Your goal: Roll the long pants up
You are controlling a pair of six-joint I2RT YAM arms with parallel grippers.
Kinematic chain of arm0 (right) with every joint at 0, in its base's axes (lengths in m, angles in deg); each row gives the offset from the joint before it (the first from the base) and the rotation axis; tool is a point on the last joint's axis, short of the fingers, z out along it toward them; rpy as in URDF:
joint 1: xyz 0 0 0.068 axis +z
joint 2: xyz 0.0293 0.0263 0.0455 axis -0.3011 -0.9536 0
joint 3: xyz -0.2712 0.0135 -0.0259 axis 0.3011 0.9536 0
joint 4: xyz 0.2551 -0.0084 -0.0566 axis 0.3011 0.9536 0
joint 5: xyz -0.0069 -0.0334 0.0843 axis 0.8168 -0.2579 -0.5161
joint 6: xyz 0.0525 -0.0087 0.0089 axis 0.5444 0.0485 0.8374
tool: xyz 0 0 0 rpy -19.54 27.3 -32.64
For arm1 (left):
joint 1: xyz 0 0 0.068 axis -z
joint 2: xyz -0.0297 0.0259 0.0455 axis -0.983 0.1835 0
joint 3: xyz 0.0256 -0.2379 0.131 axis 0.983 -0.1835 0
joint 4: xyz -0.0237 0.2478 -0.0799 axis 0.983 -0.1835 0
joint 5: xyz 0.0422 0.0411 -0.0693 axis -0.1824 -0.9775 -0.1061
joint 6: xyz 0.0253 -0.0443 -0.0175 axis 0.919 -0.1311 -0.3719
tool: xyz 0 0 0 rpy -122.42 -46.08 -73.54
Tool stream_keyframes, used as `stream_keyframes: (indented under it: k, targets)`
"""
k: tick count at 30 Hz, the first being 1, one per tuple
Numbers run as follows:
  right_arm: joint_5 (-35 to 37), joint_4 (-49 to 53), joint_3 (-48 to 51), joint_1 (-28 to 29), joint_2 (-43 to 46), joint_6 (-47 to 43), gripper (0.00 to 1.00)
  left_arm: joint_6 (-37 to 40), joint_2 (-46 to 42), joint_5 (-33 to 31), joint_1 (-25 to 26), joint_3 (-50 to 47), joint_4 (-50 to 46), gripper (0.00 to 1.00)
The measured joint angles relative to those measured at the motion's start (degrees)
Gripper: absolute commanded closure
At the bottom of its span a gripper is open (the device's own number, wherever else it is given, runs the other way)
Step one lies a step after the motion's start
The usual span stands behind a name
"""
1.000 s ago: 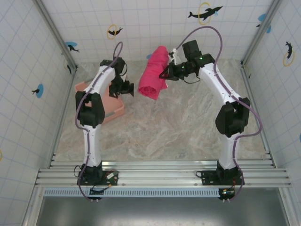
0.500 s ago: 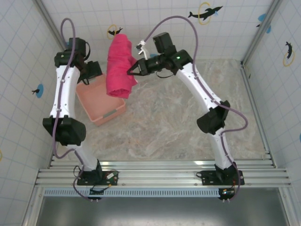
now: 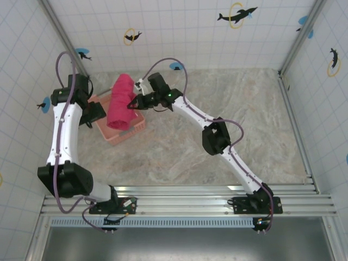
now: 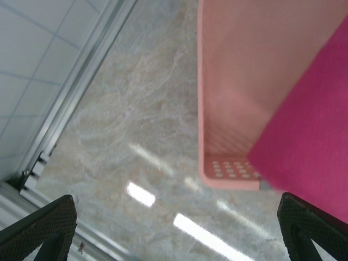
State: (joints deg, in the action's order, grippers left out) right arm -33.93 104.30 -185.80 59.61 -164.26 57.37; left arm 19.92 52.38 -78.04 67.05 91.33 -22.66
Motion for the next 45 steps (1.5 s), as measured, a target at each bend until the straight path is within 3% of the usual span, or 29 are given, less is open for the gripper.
stream_keyframes:
  k: [16, 23, 24, 25, 27, 29, 30, 39, 45]
  targets:
    - [1.5, -5.6, -1.6, 1.6, -2.4, 0.8, 1.00, -0.4, -2.2, 0.0, 0.0, -2.0, -2.8, 0.03]
    - [1.9, -5.1, -2.1, 2.1, -4.6, -0.1, 0.94, -0.4, -1.9, 0.1, 0.0, -2.6, -3.0, 0.03]
    - [2.2, -4.9, -2.2, 2.1, -5.0, -0.2, 0.91, -0.4, -1.9, 0.2, 0.0, -3.0, -2.9, 0.03]
    - [2.5, -4.5, -2.2, 2.1, -5.4, -0.6, 0.82, -0.4, -1.8, 0.3, 0.0, -3.7, -2.8, 0.03]
    - [3.0, -3.5, -2.5, 2.1, -5.6, -1.0, 0.50, -0.4, -1.5, 0.3, 0.0, -5.4, -2.4, 0.03]
    - [3.5, -3.1, -3.7, 2.0, -5.6, -1.9, 0.24, -0.4, -0.8, 0.5, 0.0, -7.2, -1.9, 0.03]
    - [4.1, -3.1, -4.3, 1.9, -5.6, -2.5, 0.03, -0.4, -0.3, 0.7, 0.0, -8.1, -1.6, 0.03]
    - [9.7, 5.6, -5.0, -1.0, -2.4, -7.8, 0.03, -0.2, 1.0, 0.5, 0.0, -11.3, 1.8, 0.03]
    - [11.3, 19.5, -0.4, -9.3, 7.4, -15.5, 0.03, 2.2, 2.2, -0.2, 0.0, -14.1, 7.6, 0.03]
